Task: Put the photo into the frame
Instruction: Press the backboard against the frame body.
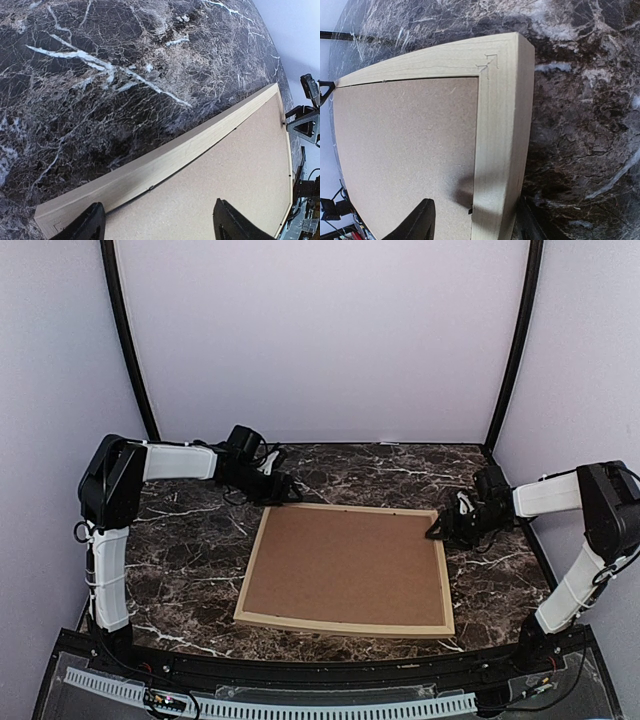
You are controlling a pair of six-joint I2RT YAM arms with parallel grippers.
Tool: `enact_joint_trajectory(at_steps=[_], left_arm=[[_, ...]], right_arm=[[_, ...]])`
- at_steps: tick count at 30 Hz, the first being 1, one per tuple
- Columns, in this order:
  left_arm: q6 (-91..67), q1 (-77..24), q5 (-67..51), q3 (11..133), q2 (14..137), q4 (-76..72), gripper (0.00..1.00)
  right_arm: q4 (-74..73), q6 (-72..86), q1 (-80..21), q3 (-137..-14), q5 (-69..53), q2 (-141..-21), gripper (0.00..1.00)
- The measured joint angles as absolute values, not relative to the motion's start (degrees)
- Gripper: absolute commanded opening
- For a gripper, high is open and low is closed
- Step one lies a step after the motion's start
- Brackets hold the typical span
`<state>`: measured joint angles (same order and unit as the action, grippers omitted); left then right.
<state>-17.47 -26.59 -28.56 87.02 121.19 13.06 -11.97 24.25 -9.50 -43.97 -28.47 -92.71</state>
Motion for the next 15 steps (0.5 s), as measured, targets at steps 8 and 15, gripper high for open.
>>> enact_joint_trajectory(at_steps=[8, 15], left_arm=[[-16.95, -26.68, -28.77, 87.46, 121.14, 14.00, 0.84], [-17.37, -26.92, -27.83, 83.42, 115.92, 13.30, 0.87]], right_arm=[[-11.90, 24.25, -9.50, -43.94, -28.51, -92.71, 0.56], [-11.79, 24.25, -9.50, -43.88, -28.53, -92.71, 0.56]])
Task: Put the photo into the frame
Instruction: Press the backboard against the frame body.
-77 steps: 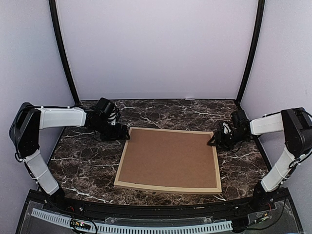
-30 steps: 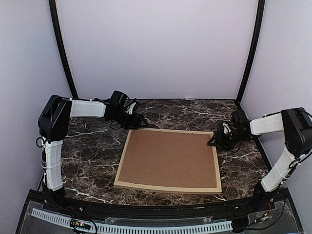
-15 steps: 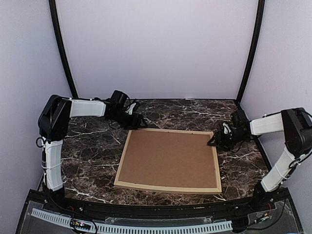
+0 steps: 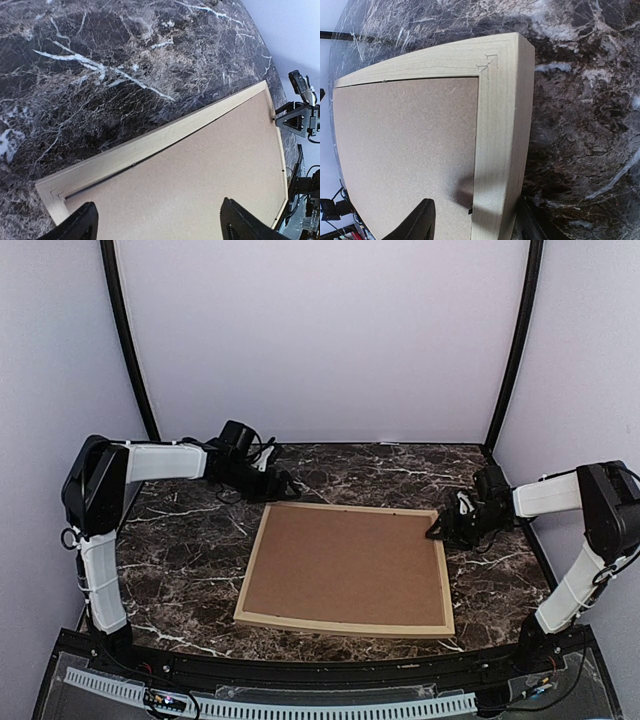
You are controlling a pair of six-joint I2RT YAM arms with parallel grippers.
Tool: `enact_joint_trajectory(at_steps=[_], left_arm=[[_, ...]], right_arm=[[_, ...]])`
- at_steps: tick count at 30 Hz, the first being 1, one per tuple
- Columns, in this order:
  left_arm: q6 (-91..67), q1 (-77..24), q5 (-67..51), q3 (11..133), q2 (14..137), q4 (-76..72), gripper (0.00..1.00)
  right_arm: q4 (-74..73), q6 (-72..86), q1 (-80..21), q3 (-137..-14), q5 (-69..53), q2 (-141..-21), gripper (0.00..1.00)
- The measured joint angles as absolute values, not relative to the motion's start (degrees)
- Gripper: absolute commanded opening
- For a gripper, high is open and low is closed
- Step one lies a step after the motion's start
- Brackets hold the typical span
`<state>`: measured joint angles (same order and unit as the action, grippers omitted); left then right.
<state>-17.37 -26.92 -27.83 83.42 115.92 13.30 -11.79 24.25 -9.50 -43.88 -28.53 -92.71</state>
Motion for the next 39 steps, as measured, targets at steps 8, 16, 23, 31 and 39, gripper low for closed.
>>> enact_joint_trajectory(at_steps=[8, 16, 23, 31, 39], left_arm=[[-18.04, -26.92, -20.29, 73.73, 102.32, 14.35, 0.83], [-18.52, -26.92, -12.71, 65.10, 97.60, 20.25, 0.78], [-18.63, -26.94, -10.15, 59.72, 97.41, 22.79, 0.74], [-18.68, -28.05, -9.61, 58.39, 97.41, 22.92, 0.74], [-18.85, -29.15, -8.71, 57.78, 97.41, 22.90, 0.73]], right_arm=[[-11.73, 24.27, -9.47, -43.83, -28.60, -92.68, 0.56], [-11.40, 24.27, -9.47, -43.68, -28.73, -92.68, 0.56], [-11.31, 24.29, -9.47, -43.62, -28.75, -92.66, 0.56], [-11.29, 24.36, -9.50, -43.62, -28.77, -92.66, 0.56], [-11.11, 24.51, -9.58, -43.53, -28.75, -92.66, 0.56]])
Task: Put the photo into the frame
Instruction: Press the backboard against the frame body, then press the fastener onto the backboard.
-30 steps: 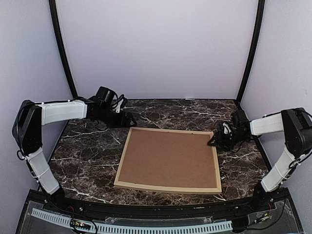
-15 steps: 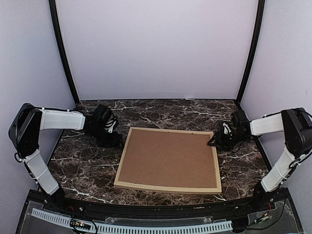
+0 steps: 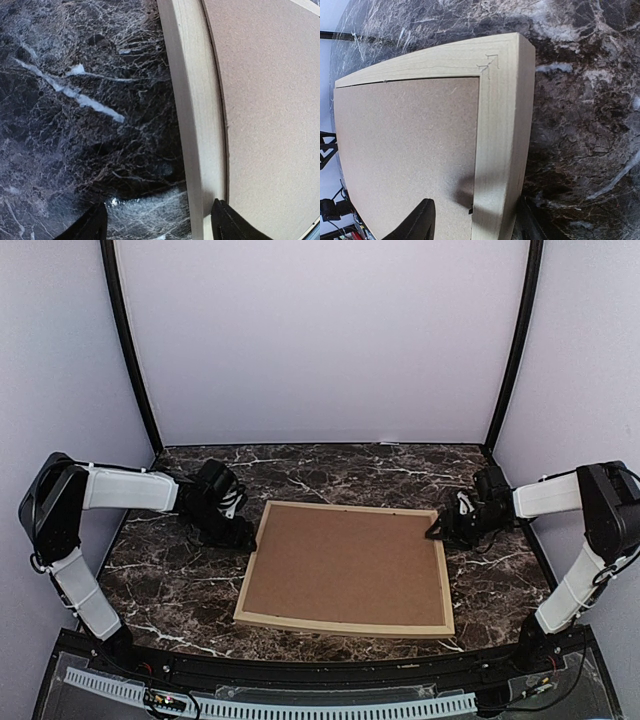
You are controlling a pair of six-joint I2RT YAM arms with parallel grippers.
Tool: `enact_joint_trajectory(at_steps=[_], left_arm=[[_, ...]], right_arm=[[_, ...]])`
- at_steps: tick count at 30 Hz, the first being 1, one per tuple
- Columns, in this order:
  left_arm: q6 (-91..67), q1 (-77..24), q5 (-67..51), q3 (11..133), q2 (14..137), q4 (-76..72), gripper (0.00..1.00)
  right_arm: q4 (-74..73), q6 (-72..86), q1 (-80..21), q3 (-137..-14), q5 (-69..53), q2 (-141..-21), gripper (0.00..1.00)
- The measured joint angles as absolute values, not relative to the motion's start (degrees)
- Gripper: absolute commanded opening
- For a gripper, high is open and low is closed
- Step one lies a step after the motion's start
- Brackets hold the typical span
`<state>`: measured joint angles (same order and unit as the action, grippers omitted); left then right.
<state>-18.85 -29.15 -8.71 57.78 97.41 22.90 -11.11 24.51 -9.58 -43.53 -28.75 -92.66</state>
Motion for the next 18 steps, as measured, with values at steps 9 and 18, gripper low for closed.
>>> enact_joint_trajectory(at_steps=[9, 18], left_arm=[[-19.55, -29.98, -8.12, 57.21, 97.41, 22.37, 0.73], [-20.62, -31.35, -6.74, 57.08, 97.41, 22.00, 0.73]], right_arm=[[-9.21, 24.60, -10.72, -43.00, -27.97, -92.66, 0.55], [-9.02, 24.75, -11.44, -43.11, -26.81, -92.75, 0.55]])
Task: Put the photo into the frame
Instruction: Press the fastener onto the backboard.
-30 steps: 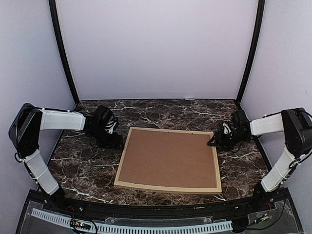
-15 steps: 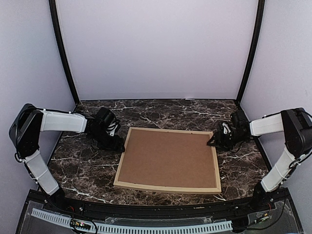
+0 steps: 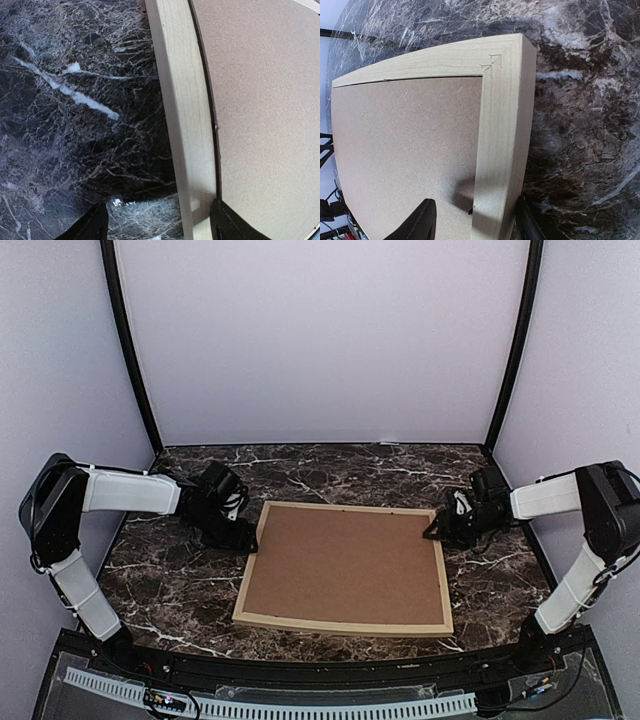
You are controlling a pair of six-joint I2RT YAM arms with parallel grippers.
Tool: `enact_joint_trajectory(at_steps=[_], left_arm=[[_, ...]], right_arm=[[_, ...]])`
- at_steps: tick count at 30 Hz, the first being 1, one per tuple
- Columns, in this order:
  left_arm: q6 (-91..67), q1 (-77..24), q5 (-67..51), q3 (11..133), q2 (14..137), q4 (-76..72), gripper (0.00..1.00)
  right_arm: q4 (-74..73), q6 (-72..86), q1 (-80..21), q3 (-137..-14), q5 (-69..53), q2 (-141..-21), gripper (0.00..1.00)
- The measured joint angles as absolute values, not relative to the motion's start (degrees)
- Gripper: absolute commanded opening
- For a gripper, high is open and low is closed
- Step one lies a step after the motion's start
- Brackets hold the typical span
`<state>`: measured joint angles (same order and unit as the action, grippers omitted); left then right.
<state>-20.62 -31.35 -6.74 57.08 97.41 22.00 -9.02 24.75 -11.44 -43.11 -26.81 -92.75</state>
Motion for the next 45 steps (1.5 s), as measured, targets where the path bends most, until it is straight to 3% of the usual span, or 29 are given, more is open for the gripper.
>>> enact_joint_trajectory(at_steps=[16, 45], left_arm=[[-23.66, -35.48, -0.69, 59.13, 98.41, 23.70, 0.70], [-30.92, -46.19, 20.49, 72.01, 106.96, 38.89, 0.72]], right_arm=[[-3.92, 26.17, -12.82, -43.92, -21.54, -94.65, 0.52], [4.25, 29.85, -15.84, -44.25, -13.69, -97.30, 0.52]])
